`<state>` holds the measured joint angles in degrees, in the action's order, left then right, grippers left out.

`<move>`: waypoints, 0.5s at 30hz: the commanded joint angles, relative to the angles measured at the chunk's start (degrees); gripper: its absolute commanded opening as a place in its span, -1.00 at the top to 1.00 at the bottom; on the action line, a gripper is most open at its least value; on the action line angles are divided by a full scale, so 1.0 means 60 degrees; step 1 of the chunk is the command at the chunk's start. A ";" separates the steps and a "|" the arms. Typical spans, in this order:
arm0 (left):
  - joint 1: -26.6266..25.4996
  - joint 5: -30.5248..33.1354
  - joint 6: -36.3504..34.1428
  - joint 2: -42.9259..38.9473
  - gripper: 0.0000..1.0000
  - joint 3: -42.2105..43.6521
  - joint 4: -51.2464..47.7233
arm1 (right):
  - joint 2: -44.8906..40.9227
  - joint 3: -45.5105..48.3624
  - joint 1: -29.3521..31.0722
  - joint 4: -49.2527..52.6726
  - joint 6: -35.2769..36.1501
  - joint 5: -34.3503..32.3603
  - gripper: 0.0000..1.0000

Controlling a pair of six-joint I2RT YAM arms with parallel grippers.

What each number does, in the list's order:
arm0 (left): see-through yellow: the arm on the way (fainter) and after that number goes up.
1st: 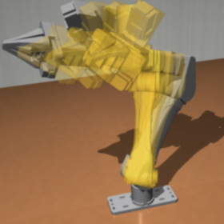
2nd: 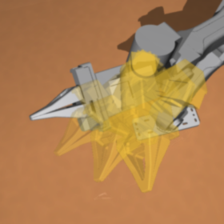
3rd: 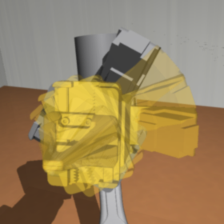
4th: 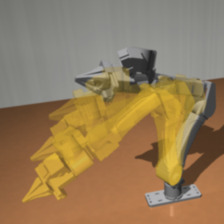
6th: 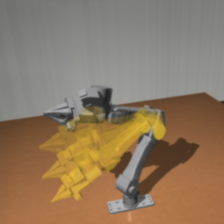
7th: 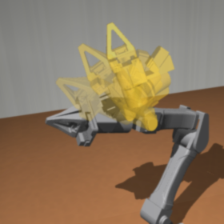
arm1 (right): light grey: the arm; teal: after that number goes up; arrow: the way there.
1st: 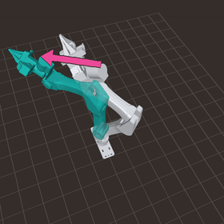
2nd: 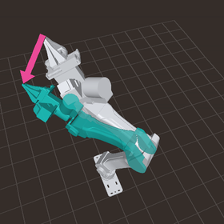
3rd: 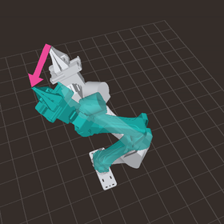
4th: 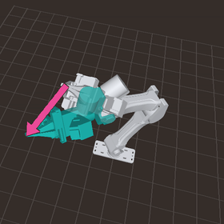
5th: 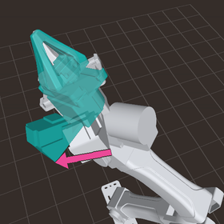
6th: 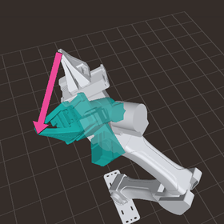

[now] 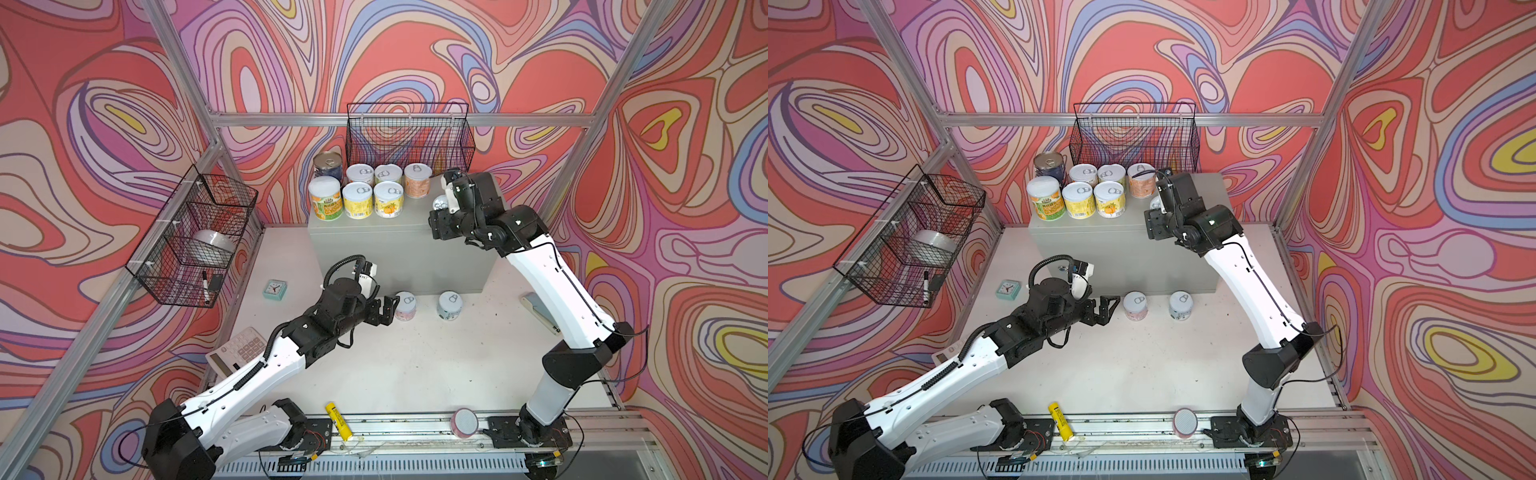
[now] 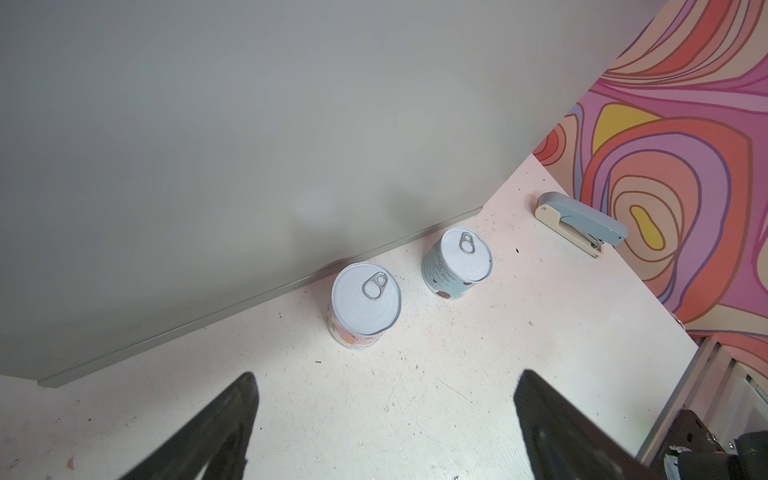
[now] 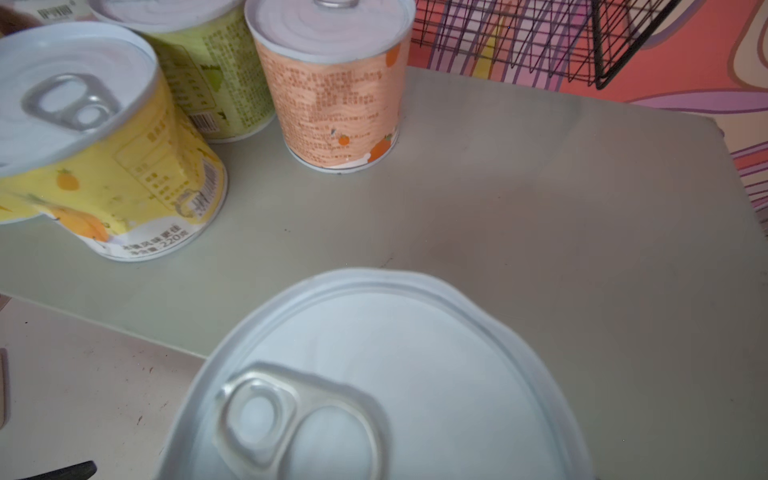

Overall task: Place and organize the canned foods onto the counter
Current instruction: 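Lower the teal can onto the cabinet beside the orange-labelled can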

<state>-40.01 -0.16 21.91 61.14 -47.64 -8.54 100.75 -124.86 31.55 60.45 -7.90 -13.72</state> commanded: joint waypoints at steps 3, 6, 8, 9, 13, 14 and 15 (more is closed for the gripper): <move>0.0105 0.0029 0.0081 0.0146 -0.95 0.0132 0.0437 | 0.0411 -0.0792 -0.0263 -0.0721 0.0072 0.0553 1.00; 0.0120 0.0004 0.0095 0.0180 -0.95 0.0132 0.0470 | 0.0679 -0.1117 -0.0293 -0.0632 0.0075 0.0653 1.00; 0.0135 0.0009 0.0092 0.0207 -0.95 0.0132 0.0482 | 0.0825 -0.1319 -0.0306 -0.0564 0.0116 0.0667 1.00; 0.0150 -0.0016 0.0098 0.0221 -0.95 0.0132 0.0501 | 0.0898 -0.1403 -0.0307 -0.0560 0.0133 0.0673 1.00; 0.0190 -0.0011 0.0112 0.0281 -0.95 0.0159 0.0579 | 0.1102 -0.1513 -0.0322 -0.0619 0.0177 0.0572 1.00; 0.0201 -0.0018 0.0100 0.0306 -0.95 0.0162 0.0586 | 0.1125 -0.1513 -0.0318 -0.0647 0.0174 0.0577 1.00; 0.0222 -0.0041 0.0098 0.0332 -0.95 0.0152 0.0574 | 0.1179 -0.1505 -0.0321 -0.0689 0.0174 0.0569 1.00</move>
<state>-39.20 -0.21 21.93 62.41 -47.44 -6.57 107.22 -132.22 29.80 59.51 -7.33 -10.35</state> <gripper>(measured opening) 0.977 0.803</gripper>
